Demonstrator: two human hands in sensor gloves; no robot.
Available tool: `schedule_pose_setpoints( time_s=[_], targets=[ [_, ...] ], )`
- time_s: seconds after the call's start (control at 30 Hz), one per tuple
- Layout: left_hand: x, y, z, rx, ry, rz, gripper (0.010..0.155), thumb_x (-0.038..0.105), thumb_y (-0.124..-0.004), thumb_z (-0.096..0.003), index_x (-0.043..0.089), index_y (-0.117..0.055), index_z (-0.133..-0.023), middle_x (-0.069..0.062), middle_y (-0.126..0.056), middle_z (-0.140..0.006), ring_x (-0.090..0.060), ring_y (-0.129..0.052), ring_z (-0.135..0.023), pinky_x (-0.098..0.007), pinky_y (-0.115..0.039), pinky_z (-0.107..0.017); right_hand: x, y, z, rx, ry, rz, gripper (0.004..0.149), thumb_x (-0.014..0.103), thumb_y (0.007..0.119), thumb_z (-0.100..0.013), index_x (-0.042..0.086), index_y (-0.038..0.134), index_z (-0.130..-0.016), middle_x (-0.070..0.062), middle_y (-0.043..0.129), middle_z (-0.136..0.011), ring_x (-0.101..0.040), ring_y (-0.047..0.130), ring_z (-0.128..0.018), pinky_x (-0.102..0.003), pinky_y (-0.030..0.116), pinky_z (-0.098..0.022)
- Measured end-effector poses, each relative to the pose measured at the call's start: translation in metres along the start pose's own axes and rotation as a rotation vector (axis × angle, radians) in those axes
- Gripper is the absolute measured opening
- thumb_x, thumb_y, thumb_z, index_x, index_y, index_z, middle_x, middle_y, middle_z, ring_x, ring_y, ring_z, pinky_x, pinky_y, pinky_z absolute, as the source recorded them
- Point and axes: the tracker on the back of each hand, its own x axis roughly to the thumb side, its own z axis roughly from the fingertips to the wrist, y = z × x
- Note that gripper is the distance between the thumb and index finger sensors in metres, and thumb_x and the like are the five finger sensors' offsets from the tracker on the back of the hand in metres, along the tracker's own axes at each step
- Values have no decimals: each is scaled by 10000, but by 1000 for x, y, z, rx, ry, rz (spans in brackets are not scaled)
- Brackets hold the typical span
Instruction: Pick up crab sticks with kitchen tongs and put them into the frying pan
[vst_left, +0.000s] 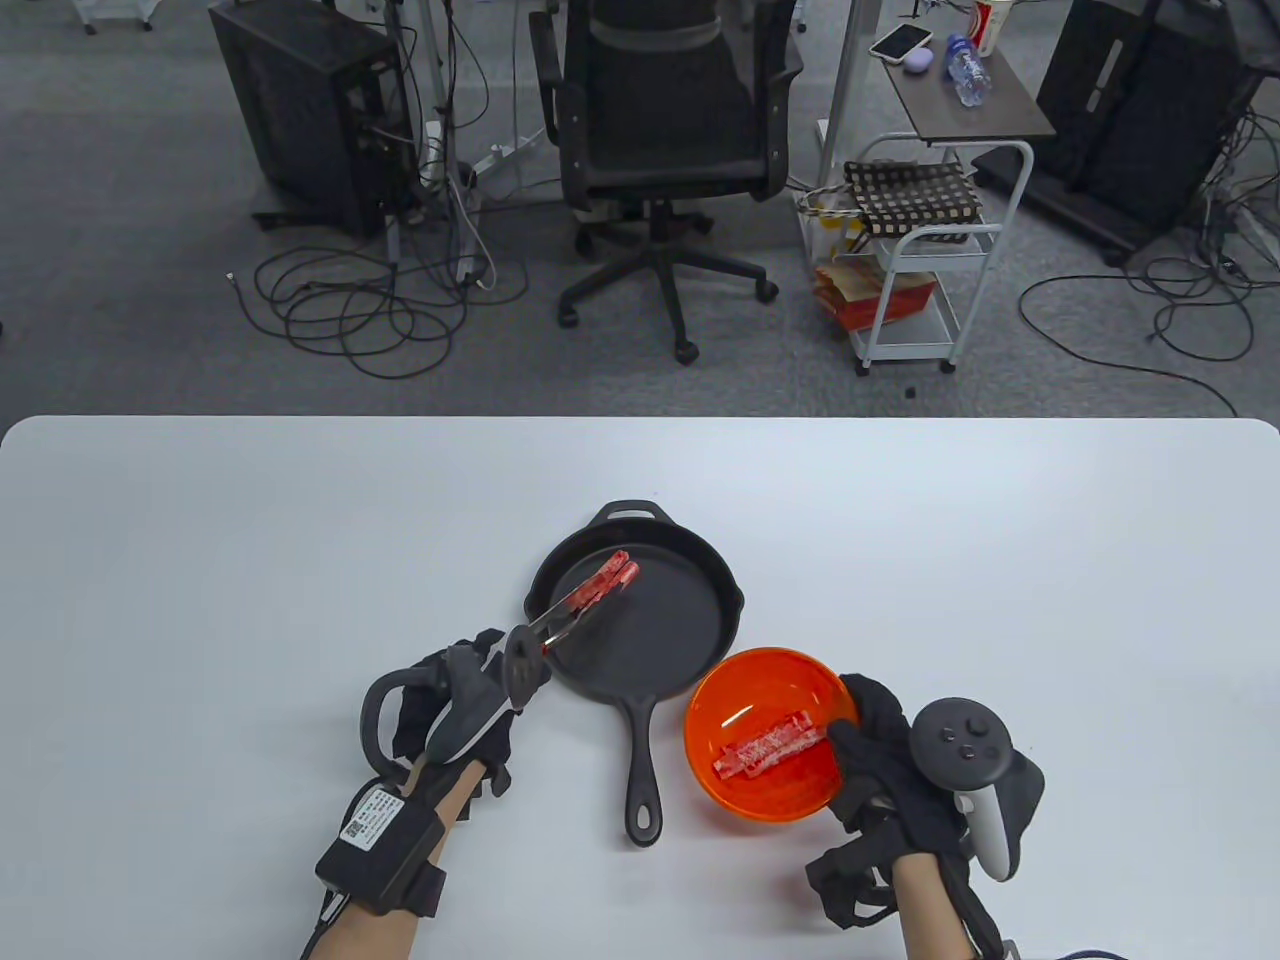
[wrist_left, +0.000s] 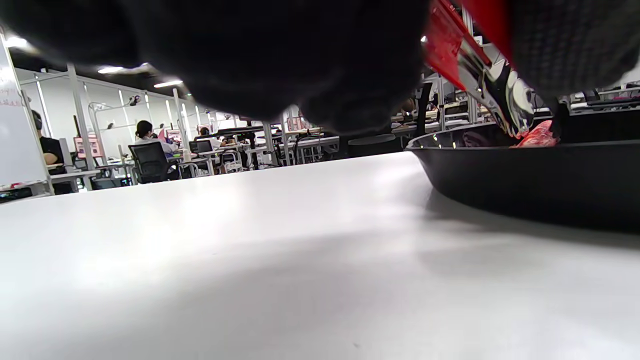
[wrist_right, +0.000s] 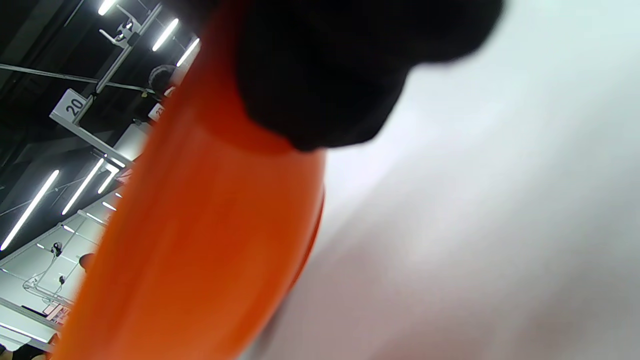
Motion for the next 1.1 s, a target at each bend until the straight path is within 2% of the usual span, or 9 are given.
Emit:
schedule_pose_setpoints(
  time_s=[0.33,0.7,0.93,1.1],
  targets=[
    [6,-7,-6,-5,-1,-45,765,809,-786,-330,203,-929,-773,132,-1059,-361,-109,-1022,-94,-401,-887,-204,0,0,0,6,0,3,540,218,697,-564,107,579,-1079,-198,814,-935,-198,995,-224,-151,898,-71],
    [3,-7,-5,-2,10,-20,772,806,-786,-334,197,-918,-790,131,-1059,-380,-105,-1021,-92,-400,-886,-194,0,0,0,7,0,3,541,219,698,-563,107,579,-1079,-200,814,-934,-198,995,-223,-153,897,-70],
    [-2,12,10,60,-10,83,798,820,-772,-328,191,-912,-798,131,-1058,-387,-100,-1022,-88,-398,-889,-186,0,0,0,8,2,5,540,220,698,-563,108,580,-1078,-199,814,-934,-199,994,-224,-154,898,-69],
    [0,31,37,114,-86,172,795,813,-779,-330,179,-922,-790,122,-1061,-377,-105,-1020,-77,-402,-887,-175,0,1,0,5,5,7,541,219,698,-563,108,579,-1079,-201,815,-933,-199,994,-224,-152,898,-70]
  ],
)
